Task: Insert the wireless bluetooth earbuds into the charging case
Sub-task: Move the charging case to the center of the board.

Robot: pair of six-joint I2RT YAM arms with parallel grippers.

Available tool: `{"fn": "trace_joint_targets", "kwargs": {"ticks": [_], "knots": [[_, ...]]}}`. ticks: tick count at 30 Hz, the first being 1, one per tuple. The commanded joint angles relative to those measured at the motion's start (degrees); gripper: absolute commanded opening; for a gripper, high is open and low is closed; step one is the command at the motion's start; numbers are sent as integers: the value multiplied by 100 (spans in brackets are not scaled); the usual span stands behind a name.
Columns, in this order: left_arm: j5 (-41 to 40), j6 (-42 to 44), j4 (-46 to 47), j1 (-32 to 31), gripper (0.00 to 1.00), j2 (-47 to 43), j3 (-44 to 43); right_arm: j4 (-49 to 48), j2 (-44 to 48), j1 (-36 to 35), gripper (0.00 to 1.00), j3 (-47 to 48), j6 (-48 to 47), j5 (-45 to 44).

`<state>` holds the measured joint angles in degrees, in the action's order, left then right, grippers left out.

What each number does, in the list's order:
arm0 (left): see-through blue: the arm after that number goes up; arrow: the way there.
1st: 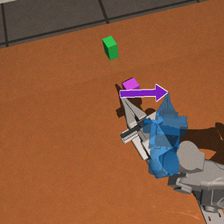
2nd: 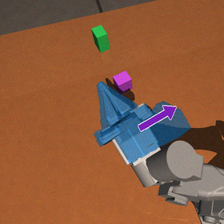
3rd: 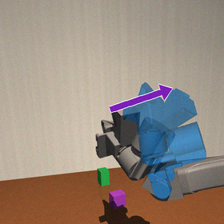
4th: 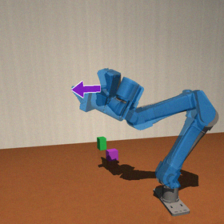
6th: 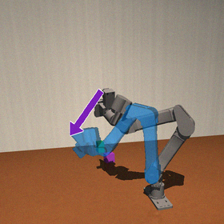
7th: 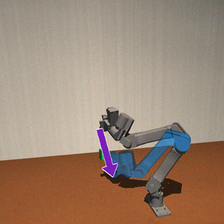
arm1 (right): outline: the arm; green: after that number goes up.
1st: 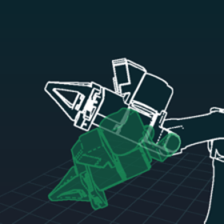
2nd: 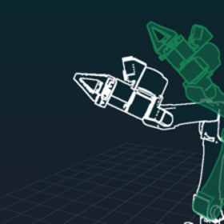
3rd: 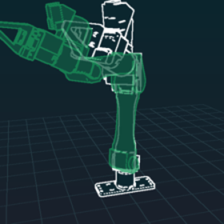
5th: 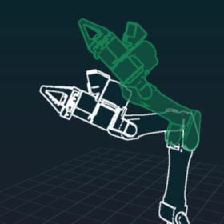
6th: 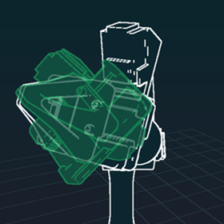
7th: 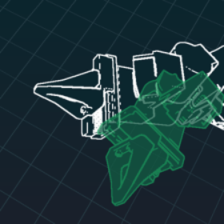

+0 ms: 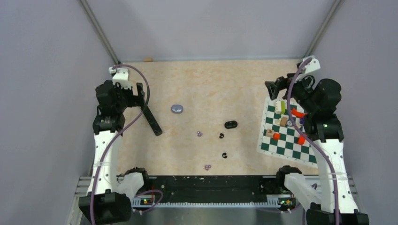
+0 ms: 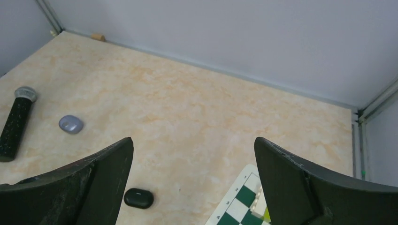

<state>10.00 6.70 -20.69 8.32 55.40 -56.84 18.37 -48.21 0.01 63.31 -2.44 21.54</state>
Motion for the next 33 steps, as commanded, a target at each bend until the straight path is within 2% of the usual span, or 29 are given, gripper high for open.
{"fn": "trace_joint_targets", "kwargs": {"ticks": [1,6,12,21,33], "knots": [[546,260,401,3,97,-66,-9,-411,-122,-243,99,-253,-103,423],[751,291,274,4,97,-32,162,-544,-271,-462,99,-523,-236,831],[1380,435,477,3,98,16,427,-621,-377,-685,99,-658,-358,718],[1651,529,645,3,99,117,634,-715,-506,-687,99,-775,-278,676],[2410,888,-265,-5,99,848,155,-671,-871,-684,99,-823,-257,852]]}}
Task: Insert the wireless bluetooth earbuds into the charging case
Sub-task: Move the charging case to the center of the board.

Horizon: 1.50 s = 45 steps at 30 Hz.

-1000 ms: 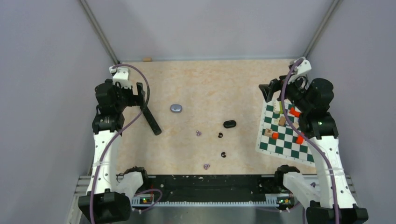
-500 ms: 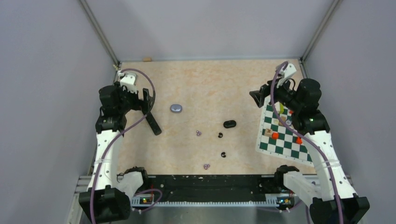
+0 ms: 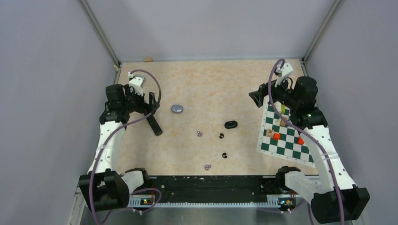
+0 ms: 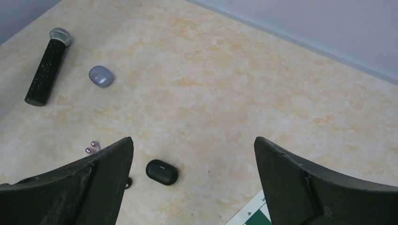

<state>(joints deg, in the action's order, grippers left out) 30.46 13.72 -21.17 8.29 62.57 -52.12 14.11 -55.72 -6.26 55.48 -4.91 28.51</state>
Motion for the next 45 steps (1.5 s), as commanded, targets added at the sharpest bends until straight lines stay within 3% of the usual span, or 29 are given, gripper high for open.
{"fn": "trace_joint_targets", "kwargs": {"ticks": [1,13,20,26,31,38,45], "knots": [[341,190,-228,-4,99,153,-332,-239,-137,-55,99,-45,-18,188],[-556,248,-256,-421,99,337,-441,-216,-89,-54,98,-47,-37,228],[-1689,627,-339,-1523,99,601,-487,-216,-139,-48,98,-65,-76,199],[-1005,1034,-351,-1898,99,363,-383,36,-145,-49,98,82,-346,195],[-645,1569,-729,-1927,99,-64,-321,725,115,-59,98,189,-1182,442],[-457,1403,-47,-1927,99,-692,532,503,579,-81,98,-463,-1465,622],[-492,1337,-7,-1928,99,-603,593,354,504,-142,98,-592,-1361,743]]}}
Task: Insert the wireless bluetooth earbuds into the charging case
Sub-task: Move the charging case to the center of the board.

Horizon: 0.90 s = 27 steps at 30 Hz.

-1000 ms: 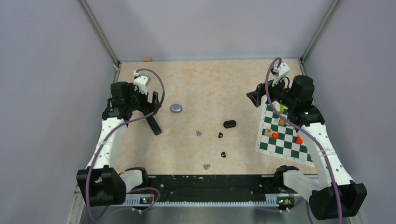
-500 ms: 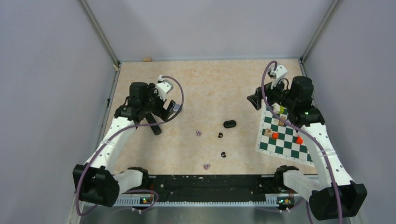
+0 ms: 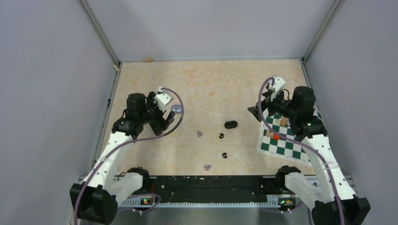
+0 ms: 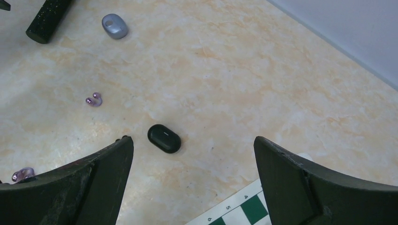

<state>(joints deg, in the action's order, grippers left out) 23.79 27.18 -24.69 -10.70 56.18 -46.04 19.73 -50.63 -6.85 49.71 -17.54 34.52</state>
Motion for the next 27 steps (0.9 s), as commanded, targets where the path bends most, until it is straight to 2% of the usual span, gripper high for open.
{"fn": "trace_joint_targets", "kwargs": {"ticks": [1,7,16,22,27], "knots": [[187,-37,369,-29,99,79,-4,-213,-29,-91,98,-14,-108,81],[139,-104,580,-78,99,512,-8,-244,-36,-97,98,-56,-178,-70],[-382,142,874,-306,99,952,-96,-283,-122,-95,97,-82,-187,-201],[-2057,-453,948,-547,99,1894,-632,-358,-118,-97,97,-104,-146,-317],[-2741,-983,396,-547,99,2781,-1503,-375,-105,-96,97,-102,-127,-413]]}}
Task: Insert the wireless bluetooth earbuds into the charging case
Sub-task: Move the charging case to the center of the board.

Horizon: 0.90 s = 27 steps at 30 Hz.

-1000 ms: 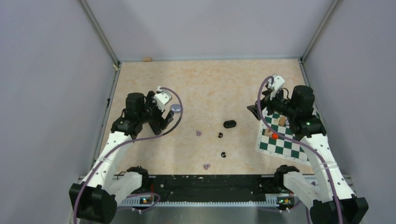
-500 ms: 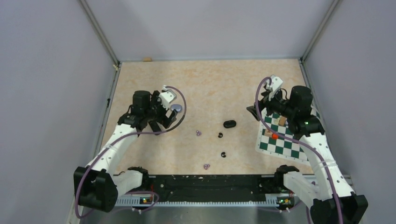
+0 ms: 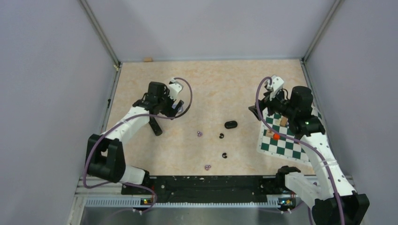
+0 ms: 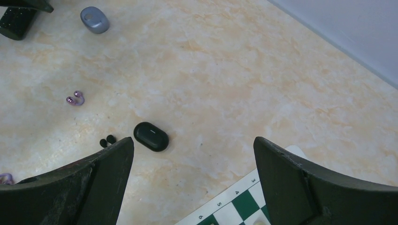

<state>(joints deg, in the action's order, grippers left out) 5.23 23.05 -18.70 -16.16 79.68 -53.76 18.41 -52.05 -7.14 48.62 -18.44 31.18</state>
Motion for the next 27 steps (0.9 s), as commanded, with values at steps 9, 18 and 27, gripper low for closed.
{"fn": "trace_joint_targets", "kwargs": {"ticks": [9,18,27], "knots": [[-160,-1240,-709,-1,99,1292,-1460,-294,95,-67,97,-19,-15,-165],[15,-1529,-827,10,99,1684,-1457,-300,120,-64,97,-37,-61,-187],[78,-1619,-815,26,99,1917,-1491,-312,138,-67,96,-46,-62,-200]]}}
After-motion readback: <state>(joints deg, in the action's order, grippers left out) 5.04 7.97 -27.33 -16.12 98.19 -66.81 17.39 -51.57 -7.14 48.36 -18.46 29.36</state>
